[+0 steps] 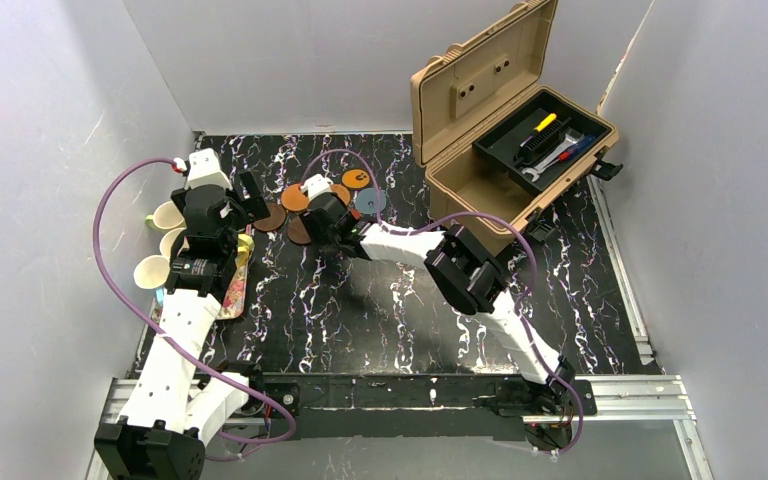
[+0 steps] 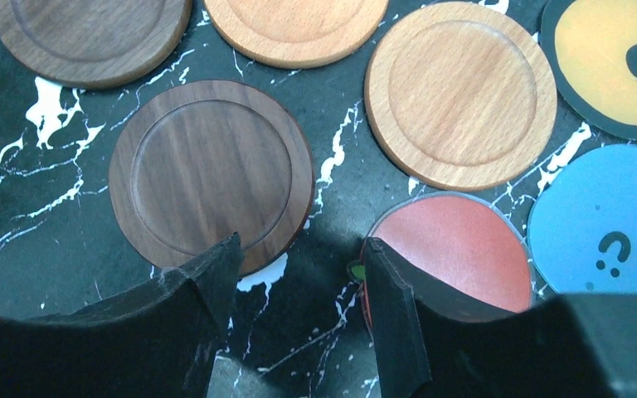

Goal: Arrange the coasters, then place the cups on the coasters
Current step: Move the coaster to the center of the board.

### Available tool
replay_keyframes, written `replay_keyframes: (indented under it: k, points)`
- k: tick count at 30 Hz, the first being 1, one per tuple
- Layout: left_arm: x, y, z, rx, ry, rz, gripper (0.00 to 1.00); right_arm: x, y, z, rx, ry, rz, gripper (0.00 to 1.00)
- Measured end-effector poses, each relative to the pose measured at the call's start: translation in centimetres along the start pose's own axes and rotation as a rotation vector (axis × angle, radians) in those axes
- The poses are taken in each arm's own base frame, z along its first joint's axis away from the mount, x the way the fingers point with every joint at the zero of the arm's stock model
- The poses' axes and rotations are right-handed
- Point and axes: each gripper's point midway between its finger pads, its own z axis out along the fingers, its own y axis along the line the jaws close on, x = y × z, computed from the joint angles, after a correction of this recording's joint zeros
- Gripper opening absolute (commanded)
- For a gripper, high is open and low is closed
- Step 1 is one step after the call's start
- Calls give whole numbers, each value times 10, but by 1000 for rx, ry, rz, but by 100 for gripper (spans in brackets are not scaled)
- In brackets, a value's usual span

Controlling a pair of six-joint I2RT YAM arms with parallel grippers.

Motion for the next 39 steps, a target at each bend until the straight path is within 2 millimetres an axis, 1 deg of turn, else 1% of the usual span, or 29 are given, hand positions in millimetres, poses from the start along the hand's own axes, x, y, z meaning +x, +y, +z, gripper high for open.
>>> replay_keyframes:
  k: [4,8,14,19,24,29,31,33,36,39]
  points:
    - [1,0,1,1,3,1,98,8,-1,-10,-7,12,-7,61]
    - [3,-1,3,-1,11,3,98,21,-9,-30,2,26,-16,61]
    - [7,-1,6,-1,25,8,98,54,-27,-78,27,78,-29,60]
    - [8,-2,7,3,31,7,98,83,-50,-120,77,130,-20,60]
    - [14,-6,11,15,51,4,98,110,-77,-161,158,182,-1,61]
    - [17,-8,13,21,64,1,98,128,-100,-189,237,228,-7,63]
    - [17,-8,13,23,65,-1,98,129,-107,-196,259,237,-7,63]
    - [17,-9,13,26,65,-1,98,127,-112,-203,273,238,-9,64]
    - [18,-10,13,31,66,-1,98,115,-113,-210,269,210,1,71]
    - [18,-11,13,36,68,-1,98,101,-107,-215,229,182,9,77]
